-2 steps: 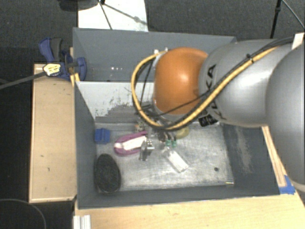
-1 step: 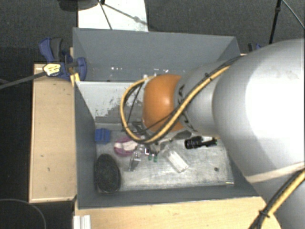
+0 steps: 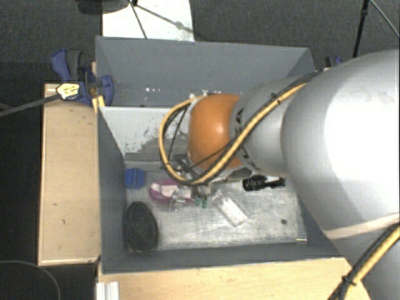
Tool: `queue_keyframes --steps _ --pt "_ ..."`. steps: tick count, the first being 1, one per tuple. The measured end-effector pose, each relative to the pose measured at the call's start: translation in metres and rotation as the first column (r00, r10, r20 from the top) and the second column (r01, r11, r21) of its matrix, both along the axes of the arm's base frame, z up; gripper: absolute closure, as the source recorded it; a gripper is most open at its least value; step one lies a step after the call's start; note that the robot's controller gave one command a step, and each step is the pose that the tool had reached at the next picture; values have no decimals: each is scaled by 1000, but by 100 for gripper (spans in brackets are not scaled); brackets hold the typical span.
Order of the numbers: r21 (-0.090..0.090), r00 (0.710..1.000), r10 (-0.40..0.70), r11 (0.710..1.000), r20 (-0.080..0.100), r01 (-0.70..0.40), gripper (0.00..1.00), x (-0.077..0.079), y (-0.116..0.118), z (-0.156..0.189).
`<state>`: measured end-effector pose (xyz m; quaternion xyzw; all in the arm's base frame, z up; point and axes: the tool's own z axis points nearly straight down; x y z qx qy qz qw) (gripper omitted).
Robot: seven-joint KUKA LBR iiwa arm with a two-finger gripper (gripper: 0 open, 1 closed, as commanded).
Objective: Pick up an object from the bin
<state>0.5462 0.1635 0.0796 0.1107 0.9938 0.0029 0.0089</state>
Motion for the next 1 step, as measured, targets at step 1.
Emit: queue_keyframes --steps 1 --pt "-1 999 -48 999 -10 48 100 11 4 136"
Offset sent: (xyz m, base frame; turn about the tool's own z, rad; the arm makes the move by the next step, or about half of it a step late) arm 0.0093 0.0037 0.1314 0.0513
